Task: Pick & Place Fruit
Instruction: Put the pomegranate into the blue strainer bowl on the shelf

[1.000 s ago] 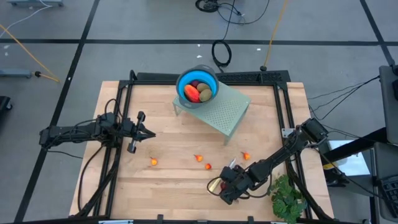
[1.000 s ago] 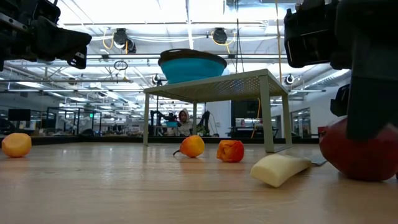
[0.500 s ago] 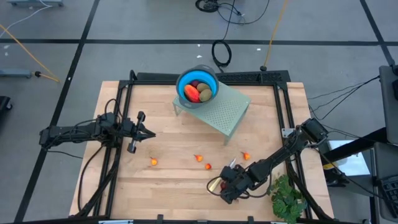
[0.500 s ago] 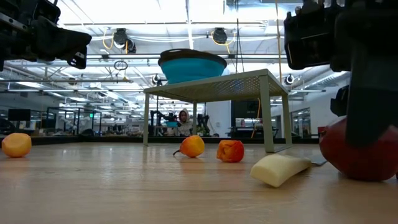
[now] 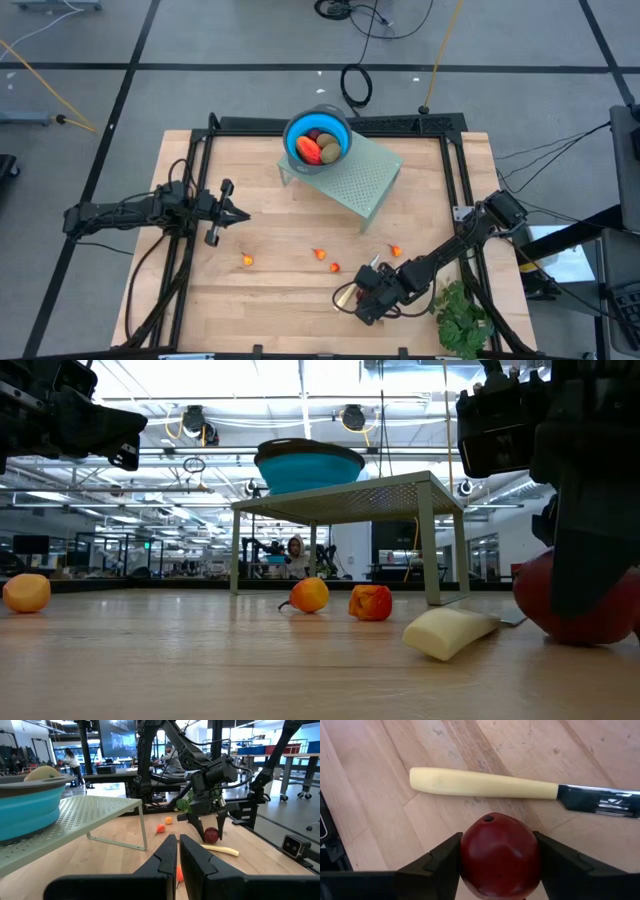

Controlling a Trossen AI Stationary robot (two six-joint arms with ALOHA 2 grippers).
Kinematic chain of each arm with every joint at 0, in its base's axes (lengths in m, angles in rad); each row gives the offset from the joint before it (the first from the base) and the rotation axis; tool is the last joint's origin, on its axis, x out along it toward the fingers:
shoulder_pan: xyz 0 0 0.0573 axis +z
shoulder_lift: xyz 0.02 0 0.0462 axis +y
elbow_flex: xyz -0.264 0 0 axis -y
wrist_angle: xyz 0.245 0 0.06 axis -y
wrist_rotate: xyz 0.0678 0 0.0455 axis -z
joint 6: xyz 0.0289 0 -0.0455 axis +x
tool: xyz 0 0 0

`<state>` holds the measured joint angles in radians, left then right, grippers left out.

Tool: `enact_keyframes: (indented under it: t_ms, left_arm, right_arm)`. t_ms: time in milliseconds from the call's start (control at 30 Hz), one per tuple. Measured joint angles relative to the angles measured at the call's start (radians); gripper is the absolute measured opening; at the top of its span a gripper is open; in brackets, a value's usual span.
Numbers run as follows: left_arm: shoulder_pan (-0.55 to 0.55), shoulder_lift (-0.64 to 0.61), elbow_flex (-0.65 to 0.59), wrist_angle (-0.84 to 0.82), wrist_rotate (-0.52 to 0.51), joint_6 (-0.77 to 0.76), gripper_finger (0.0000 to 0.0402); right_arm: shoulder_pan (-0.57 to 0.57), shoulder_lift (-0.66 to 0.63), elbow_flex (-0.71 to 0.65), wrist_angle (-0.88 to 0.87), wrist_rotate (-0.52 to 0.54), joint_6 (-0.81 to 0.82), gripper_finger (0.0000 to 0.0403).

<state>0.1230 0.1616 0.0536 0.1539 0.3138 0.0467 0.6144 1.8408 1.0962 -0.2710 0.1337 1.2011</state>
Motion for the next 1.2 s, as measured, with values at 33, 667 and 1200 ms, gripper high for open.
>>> enact_keyframes:
  t_ms: [33,667,1200]
  left_arm:
    - [0.0,0.0,0.0,0.0,0.0,0.0,0.0024]
    - [0.0,0.0,0.0,-0.001,0.0,-0.002,0.0024]
    - [0.0,0.0,0.0,0.0,0.0,-0.007,0.0024]
  right_arm:
    - [0.0,0.0,0.0,0.0,0.0,0.009,0.0208]
    - [-0.001,-0.168,-0.002,0.02,-0.033,0.079,0.0205]
    - [-0.022,-0.299,0.001,0.054,0.054,0.097,0.0204]
